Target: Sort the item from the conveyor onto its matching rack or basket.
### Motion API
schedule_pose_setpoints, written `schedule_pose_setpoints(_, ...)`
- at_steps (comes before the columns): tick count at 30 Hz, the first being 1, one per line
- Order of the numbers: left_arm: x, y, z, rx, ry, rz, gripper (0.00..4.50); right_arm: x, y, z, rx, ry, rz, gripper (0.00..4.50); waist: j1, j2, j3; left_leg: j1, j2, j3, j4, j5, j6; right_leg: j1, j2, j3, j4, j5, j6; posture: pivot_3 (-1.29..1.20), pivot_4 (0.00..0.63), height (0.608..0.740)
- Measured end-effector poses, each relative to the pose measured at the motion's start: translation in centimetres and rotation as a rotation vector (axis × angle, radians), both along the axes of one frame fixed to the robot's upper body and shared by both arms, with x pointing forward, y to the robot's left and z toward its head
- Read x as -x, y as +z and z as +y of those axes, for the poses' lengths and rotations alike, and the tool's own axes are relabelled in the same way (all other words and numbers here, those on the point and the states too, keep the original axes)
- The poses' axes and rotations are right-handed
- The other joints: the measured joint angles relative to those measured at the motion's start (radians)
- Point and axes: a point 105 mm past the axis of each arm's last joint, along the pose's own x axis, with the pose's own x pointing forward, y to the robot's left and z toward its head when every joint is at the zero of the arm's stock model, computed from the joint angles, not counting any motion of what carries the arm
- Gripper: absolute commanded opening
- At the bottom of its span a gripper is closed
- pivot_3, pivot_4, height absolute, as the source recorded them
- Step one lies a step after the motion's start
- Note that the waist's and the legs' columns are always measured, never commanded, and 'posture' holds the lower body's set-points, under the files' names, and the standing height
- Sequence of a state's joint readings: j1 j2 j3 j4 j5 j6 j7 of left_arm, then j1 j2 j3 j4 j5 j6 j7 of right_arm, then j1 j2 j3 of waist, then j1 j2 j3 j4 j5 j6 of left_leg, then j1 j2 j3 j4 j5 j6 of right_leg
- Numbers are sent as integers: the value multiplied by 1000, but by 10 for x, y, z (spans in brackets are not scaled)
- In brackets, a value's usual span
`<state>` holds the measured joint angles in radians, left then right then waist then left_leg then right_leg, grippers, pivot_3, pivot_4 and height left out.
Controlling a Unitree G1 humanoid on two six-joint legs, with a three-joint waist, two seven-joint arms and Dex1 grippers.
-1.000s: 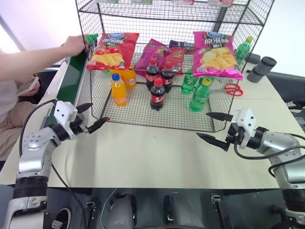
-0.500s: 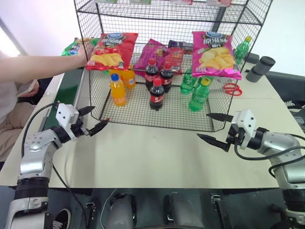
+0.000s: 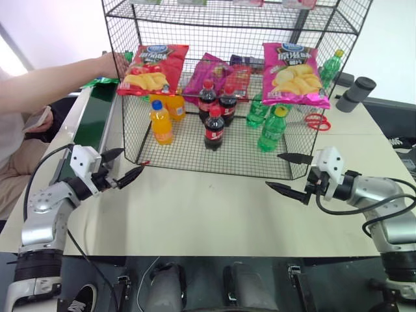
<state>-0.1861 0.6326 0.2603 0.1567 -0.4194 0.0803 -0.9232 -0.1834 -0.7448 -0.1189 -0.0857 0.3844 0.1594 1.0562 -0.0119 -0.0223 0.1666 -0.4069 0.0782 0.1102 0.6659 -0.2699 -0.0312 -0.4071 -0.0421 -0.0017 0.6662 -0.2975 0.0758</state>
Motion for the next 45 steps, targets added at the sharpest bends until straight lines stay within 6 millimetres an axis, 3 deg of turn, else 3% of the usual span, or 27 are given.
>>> schedule_pose_setpoints(16,14,2,15,-39,74,-14,4500,-4,-3,11,-5,48,8,4409,-2,0,0,0,0,0,0,0,0,0,0,0,0,0,0,0,150,740)
schedule_pose_setpoints(25,38,4,34,-128,149,-36,4500,-6,-10,45,-120,127,80,4409,-4,0,0,0,1,-1,0,0,0,-1,0,0,0,0,0,0,150,740)
schedule_pose_setpoints(29,46,5,50,-239,233,-84,4500,-8,-7,63,-141,182,83,4409,-2,0,0,0,1,0,0,0,0,-1,-1,0,0,0,-1,0,150,740)
schedule_pose_setpoints(36,81,-8,68,-464,268,-93,4500,-10,-1,93,-170,304,92,4409,-4,0,0,0,2,0,-1,0,0,-2,-1,0,0,0,-1,0,150,740)
schedule_pose_setpoints(45,101,-9,99,-808,386,-189,4500,-15,-3,104,-165,364,96,4409,-2,-1,-1,0,3,2,-1,0,1,-2,-2,0,0,0,-1,0,150,740)
